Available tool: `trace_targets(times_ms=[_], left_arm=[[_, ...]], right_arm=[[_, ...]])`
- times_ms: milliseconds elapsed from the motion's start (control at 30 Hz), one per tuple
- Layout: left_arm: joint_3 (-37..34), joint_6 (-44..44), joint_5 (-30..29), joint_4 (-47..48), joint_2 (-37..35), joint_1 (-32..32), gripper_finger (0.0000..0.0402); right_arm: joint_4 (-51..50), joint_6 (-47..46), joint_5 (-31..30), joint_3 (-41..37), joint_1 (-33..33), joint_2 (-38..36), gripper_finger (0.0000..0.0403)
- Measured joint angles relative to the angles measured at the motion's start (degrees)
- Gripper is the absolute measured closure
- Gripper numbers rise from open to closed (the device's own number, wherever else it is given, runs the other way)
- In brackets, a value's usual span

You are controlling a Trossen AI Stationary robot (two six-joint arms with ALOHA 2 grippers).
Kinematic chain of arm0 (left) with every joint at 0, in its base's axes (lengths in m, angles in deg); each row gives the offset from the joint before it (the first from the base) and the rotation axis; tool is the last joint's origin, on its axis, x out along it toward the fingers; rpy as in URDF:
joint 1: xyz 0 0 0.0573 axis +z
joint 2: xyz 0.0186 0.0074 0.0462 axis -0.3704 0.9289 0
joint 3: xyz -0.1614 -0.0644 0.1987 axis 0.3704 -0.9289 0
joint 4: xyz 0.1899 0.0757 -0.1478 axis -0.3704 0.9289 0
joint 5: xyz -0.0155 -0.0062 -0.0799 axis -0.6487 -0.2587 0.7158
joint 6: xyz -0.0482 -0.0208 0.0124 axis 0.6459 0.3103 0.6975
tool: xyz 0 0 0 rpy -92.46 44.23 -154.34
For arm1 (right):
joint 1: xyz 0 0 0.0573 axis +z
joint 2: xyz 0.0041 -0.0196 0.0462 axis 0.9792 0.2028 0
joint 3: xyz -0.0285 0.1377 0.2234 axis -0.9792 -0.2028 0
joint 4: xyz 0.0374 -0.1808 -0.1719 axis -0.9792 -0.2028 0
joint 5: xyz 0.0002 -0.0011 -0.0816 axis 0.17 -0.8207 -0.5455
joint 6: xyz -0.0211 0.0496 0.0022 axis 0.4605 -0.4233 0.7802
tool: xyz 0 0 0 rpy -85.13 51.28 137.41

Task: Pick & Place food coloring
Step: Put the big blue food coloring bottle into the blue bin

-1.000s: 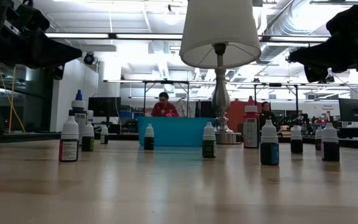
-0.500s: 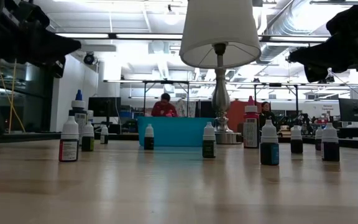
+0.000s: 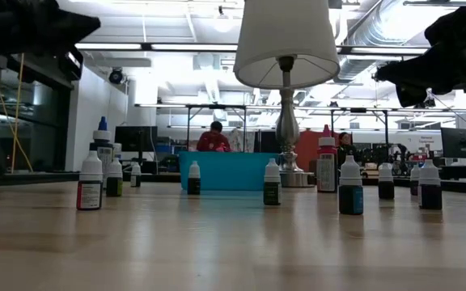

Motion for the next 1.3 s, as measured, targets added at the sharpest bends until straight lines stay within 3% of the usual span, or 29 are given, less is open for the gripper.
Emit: trace_targets(times_ms=[200,367,500,800,1100,1300], left_arm=[[2.98,-0.48,-0.37,0.71,0.0,0.0,0.0401],[7.97,-5.2,-0.81,7.81,0.04,0.0,0.0401],[12.69,-6.99,-4.96,14.22,0.89,0.0,0.0401],[23.47,-7.16,-11.35,25.56,10.66,0.02,0.0395],[37.6,-6.53,-20.01,39.51,25.17,0.02,0.032],[47.8,0.92,-23.19,51.74,35.18,0.04,0.0264]], right_arm=[[0.0,0.02,0.0,0.0,-0.02,0.0,0.0402],[0.0,0.0,-0.01,0.01,-0.01,-0.01,0.0402],[0.0,0.0,-0.01,0.0,0.0,-0.02,0.0402],[0.0,0.01,-0.01,0.01,-0.02,-0.01,0.0402],[0.0,0.02,-0.02,0.0,-0.02,0.0,0.0402],[0.0,0.0,0.0,0.02,-0.02,-0.02,0.0402]])
